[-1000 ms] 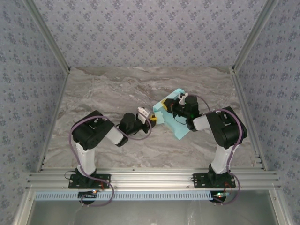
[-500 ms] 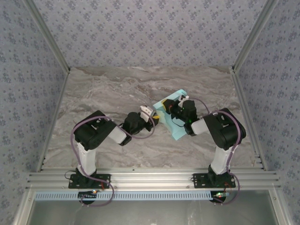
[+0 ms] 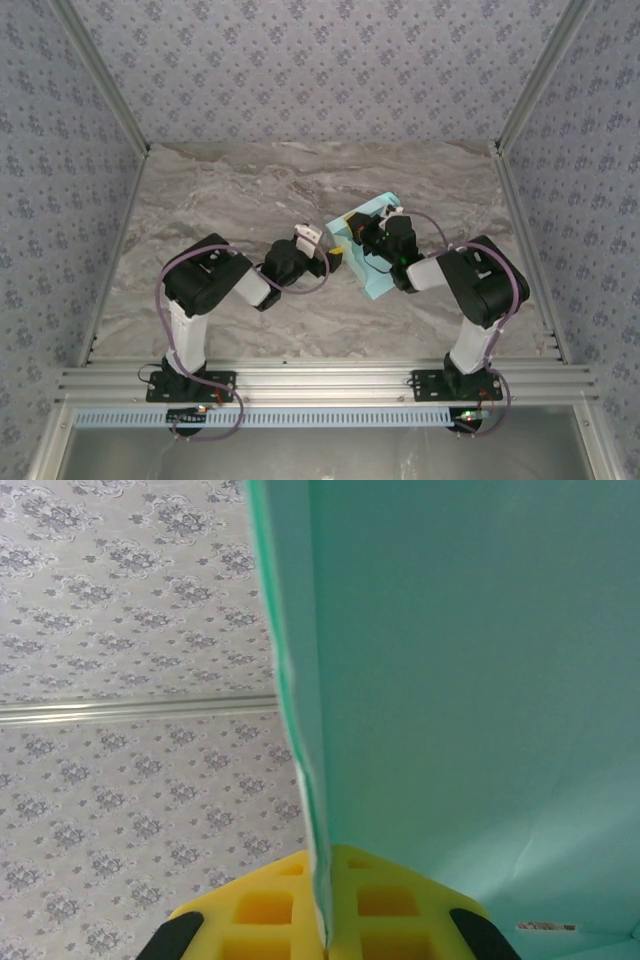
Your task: Fold the paper box
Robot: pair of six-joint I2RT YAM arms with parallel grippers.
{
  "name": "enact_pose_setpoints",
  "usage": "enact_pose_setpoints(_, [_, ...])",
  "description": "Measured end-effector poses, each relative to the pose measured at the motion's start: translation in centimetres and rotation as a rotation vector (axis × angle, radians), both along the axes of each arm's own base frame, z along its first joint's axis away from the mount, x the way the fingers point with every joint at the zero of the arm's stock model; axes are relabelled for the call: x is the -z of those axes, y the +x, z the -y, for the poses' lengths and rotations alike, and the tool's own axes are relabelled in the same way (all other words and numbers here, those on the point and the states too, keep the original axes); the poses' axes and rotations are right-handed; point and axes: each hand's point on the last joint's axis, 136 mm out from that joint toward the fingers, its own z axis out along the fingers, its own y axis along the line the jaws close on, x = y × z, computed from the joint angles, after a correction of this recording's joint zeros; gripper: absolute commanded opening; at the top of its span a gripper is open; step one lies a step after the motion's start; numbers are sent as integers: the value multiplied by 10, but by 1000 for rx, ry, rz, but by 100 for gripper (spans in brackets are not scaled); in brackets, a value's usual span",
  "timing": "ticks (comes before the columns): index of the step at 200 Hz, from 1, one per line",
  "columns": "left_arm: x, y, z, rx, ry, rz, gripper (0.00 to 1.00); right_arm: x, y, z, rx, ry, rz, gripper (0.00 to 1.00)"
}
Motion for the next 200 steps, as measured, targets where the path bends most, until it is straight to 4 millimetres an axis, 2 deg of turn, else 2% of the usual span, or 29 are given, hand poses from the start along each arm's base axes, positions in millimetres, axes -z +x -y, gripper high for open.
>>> enact_pose_setpoints(31, [-2,-3,2,53,1,21,82,0,-3,-1,-7,-7,-19,0])
enact_pose_setpoints(52, [-2,-9,-3,99,-10,32,85,2,-9,-4,-33,-21,-37,0])
enact_pose_setpoints(63, [-1,-13,-7,119,-16,32,92,2,-12,-7,-62,-34,-40,0])
enact_pose_setpoints(71, [0,-15,-8,134,-21,28,94,3,-15,-11,-87,-40,-44,0])
enact_pose_setpoints(93, [0,-18,-14,146,-32,25,94,6,-15,-19,-133,-62,-97,0])
enact_pose_setpoints(121, [2,-20,-16,144,-40,15,94,11,-10,-29,-168,-157,-247,0])
enact_pose_setpoints(148, [1,-23,-14,162,-57,1,93,16,-15,-32,-189,-218,-345,0])
enact_pose_setpoints(200, [-4,-21,-5,169,-101,-26,90,30,-18,-33,-196,-218,-360,0])
